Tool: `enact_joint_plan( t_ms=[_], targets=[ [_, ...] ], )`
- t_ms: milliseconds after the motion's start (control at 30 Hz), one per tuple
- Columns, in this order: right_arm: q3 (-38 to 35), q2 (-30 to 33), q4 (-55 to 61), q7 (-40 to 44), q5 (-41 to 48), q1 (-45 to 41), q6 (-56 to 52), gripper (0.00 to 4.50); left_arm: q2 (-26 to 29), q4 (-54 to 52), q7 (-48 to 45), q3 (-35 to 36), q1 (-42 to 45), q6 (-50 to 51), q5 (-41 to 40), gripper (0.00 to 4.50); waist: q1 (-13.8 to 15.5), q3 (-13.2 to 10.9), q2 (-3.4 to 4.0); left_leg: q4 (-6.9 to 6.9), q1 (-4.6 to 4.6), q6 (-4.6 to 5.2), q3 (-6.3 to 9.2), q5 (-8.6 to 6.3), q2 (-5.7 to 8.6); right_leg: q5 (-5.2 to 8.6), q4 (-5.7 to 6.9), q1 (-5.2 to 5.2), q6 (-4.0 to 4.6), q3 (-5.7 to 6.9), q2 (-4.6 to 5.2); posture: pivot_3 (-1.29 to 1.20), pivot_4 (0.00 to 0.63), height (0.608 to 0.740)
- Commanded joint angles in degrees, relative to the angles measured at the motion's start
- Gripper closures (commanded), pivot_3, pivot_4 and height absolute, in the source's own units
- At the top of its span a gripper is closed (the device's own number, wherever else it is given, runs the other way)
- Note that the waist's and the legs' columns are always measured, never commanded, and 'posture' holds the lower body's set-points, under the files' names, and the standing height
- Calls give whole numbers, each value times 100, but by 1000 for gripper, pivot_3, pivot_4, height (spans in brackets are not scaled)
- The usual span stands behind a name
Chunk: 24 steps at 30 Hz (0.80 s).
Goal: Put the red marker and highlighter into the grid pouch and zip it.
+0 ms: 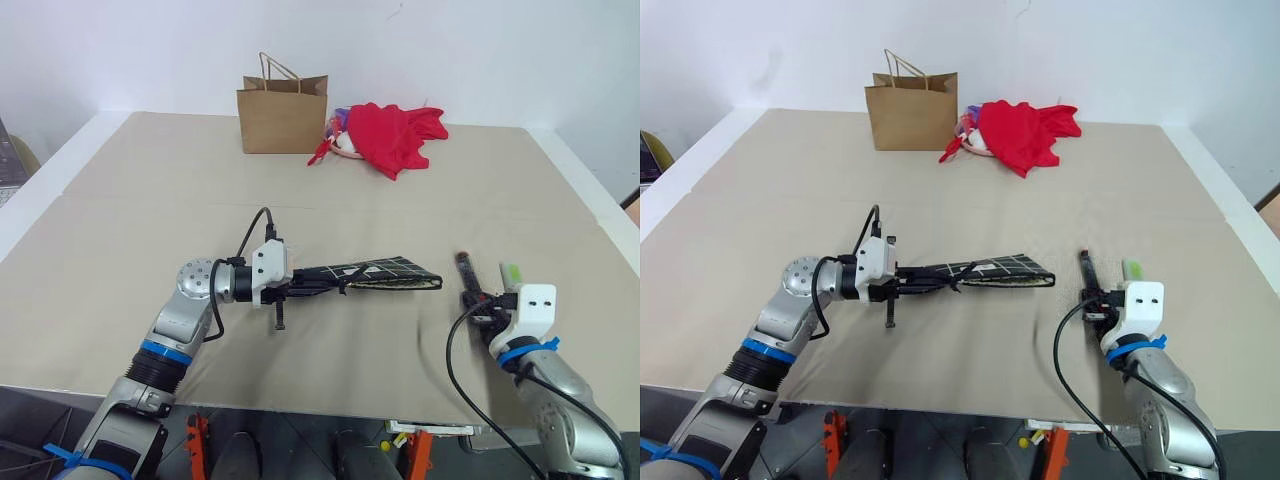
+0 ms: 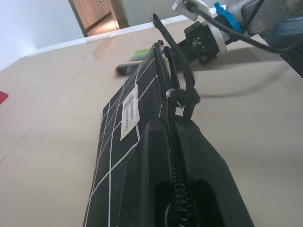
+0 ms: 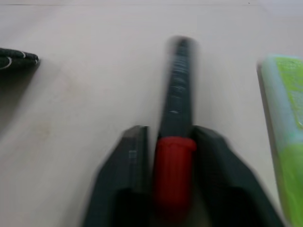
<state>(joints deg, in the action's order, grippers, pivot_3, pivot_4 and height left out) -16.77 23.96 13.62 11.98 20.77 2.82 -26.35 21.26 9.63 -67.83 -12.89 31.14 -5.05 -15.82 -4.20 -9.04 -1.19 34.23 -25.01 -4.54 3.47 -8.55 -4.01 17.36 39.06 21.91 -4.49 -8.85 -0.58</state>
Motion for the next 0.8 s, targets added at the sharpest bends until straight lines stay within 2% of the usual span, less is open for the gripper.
enact_joint_plan(
  t_ms=[33,200,333,533,633,800],
  targets=[
    [133,228,-92,32,-391,-64,18,3930,-1,-232,39,95,23,-30,-70,4500,-3,0,0,4,0,0,0,0,0,-1,0,-1,1,-1,0,0,150,740],
    [-131,844,549,1575,328,-485,725,3930,45,-217,-51,94,37,-54,-80,4500,-21,-16,25,7,-1,6,-3,5,3,-1,0,0,8,-9,0,0,150,740],
    [-661,1825,753,3173,1134,-731,961,3930,77,-226,-143,83,35,-36,-110,4500,-18,-44,62,6,-4,6,-4,5,9,-9,0,1,-17,-14,2,0,150,740],
    [-726,2976,1167,5146,1598,-241,1090,3930,49,-206,-229,63,40,-46,-140,4500,16,-47,56,-5,-6,26,4,-8,10,14,-3,-3,-12,-4,2,0,150,740],
    [-586,3232,1214,5682,1382,68,1327,3930,10,-230,-228,59,40,-41,-146,4500,15,-48,54,-4,-8,33,4,-12,14,19,-4,-2,-15,-4,6,0,150,740],
    [-449,3309,829,5903,997,117,1625,3930,-28,-319,-210,50,4,-21,-149,4500,6,-51,50,9,-6,31,4,-11,15,11,-3,-4,-15,-4,7,0,150,740]
  ],
)
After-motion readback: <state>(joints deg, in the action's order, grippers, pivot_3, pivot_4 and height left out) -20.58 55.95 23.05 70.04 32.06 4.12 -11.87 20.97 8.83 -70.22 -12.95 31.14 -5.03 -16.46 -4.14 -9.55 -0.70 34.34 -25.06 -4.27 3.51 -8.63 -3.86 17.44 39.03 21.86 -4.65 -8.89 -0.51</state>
